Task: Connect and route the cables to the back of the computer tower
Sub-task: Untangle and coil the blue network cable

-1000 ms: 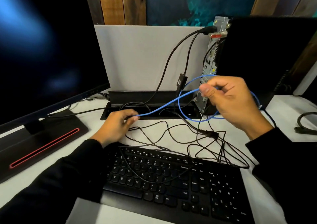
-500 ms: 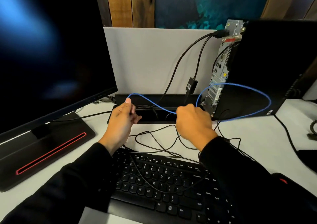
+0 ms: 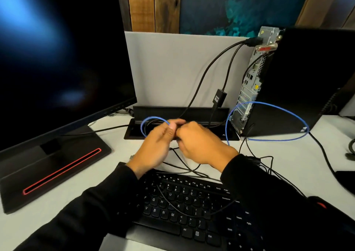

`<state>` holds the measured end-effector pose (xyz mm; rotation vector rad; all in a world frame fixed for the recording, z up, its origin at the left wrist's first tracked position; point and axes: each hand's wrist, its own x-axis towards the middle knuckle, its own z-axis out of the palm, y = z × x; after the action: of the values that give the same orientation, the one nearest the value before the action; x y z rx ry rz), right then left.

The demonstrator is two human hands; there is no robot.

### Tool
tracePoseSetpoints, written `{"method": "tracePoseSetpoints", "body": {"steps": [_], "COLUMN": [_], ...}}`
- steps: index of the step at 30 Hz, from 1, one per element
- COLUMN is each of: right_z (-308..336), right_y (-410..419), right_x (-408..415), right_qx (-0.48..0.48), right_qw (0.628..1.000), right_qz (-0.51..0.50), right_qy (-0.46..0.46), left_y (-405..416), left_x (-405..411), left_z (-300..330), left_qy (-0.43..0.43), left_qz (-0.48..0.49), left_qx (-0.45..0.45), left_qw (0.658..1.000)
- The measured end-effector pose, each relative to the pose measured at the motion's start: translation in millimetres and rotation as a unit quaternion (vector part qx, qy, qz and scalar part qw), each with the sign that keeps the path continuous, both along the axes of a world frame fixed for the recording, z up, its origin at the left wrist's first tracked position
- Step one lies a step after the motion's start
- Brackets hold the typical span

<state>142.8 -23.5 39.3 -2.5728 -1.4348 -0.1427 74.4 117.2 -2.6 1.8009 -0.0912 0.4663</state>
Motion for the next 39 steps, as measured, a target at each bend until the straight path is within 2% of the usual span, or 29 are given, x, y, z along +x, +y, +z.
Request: {"method": "tracePoseSetpoints", "body": {"steps": [2,4,7,11,17,20,23,26,28,30,31,35,37,39], "right_z": [4.8,7.2,14.1,24.7,27.2,31.6,34.6,27.8,23.9,19.1,16.8,6.6,5.6,5.1], "right_y": [-9.6,-23.3,-50.7,-75.5,-75.8,-72.9,-74.5,-72.3,-63.8,-49.9,-43.4,-31.1,-36.1,-45.6], "right_x": [3.5,7.0,8.5,7.6,11.6,11.3,13.1,11.8,2.2,-6.2,-8.2,-5.3,-0.1,6.8], "right_qx": [0.077,0.156,0.191,0.196,0.233,0.219,0.205,0.247,0.227,0.192,0.179,0.173,0.215,0.273], "right_qw": [0.996,0.985,0.975,0.971,0.965,0.968,0.97,0.945,0.94,0.953,0.962,0.976,0.966,0.944], "right_qz": [0.003,-0.033,-0.057,-0.003,-0.032,-0.032,-0.036,-0.062,-0.062,-0.051,-0.051,-0.063,-0.066,-0.068], "right_qy": [0.042,0.061,0.1,0.135,0.113,0.12,0.126,0.204,0.248,0.229,0.202,0.12,0.13,0.169], "left_y": [-12.7,-18.1,-7.5,-0.3,7.7,8.9,7.8,1.0,-9.1,-18.3,-21.4,-29.3,-34.3,-38.7], "left_x": [-7.8,-10.1,-8.5,-8.3,-5.1,-6.1,-8.3,-3.5,0.7,0.1,-2.0,-6.9,-7.4,-8.2], "left_z": [4.6,4.8,-5.0,-3.0,-2.0,-2.2,-0.4,-1.8,-7.3,-14.6,-17.2,-16.9,-12.6,-11.0], "left_qy": [-0.013,-0.022,0.004,0.037,0.008,-0.003,-0.055,-0.074,-0.034,-0.006,-0.003,-0.011,-0.019,-0.058], "left_qz": [0.03,0.048,0.056,0.033,0.022,0.036,0.059,0.111,0.128,0.117,0.109,0.113,0.13,0.122], "left_qx": [0.128,0.206,0.236,0.315,0.42,0.407,0.414,0.472,0.552,0.623,0.641,0.647,0.642,0.606], "left_qw": [0.991,0.977,0.97,0.948,0.907,0.913,0.907,0.872,0.823,0.773,0.76,0.754,0.756,0.784]}}
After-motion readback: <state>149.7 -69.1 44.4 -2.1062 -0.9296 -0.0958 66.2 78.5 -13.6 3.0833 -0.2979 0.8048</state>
